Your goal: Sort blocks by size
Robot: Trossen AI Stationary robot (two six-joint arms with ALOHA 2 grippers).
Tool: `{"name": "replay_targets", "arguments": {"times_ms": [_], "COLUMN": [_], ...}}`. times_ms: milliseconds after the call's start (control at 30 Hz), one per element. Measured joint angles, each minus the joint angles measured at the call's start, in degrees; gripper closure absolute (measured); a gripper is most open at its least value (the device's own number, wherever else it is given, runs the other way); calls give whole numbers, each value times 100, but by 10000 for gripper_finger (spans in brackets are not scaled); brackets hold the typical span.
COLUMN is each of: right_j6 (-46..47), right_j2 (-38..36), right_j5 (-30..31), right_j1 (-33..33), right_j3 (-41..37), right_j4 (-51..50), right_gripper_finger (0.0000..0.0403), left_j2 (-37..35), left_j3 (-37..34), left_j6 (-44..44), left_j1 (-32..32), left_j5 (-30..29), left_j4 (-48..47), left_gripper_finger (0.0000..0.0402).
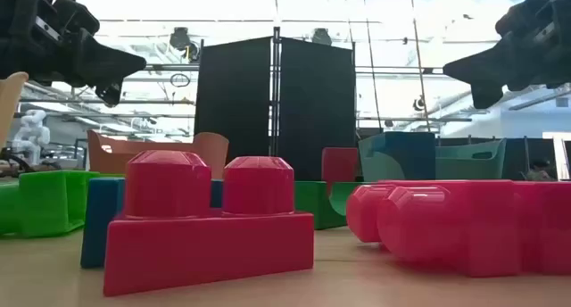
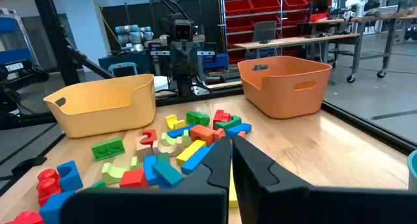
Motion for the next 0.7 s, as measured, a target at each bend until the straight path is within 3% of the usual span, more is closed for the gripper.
{"name": "replay_targets", "arguments": {"times_ms": [633,700], "right_j6": [1,40], "right_j2": [0,2], "right_j5": [19,406], "right_j1": [2,2], "right_j3": [1,1], "right_j4": [3,19], "right_gripper_finger": [403,403], "left_j2": [1,2], "left_j3": [-1,0], "left_j6": [-1,-2], "left_j1": [0,-1], "left_j5": [0,0], "left_j4": [-1,0], "left_gripper_finger": [402,402]}}
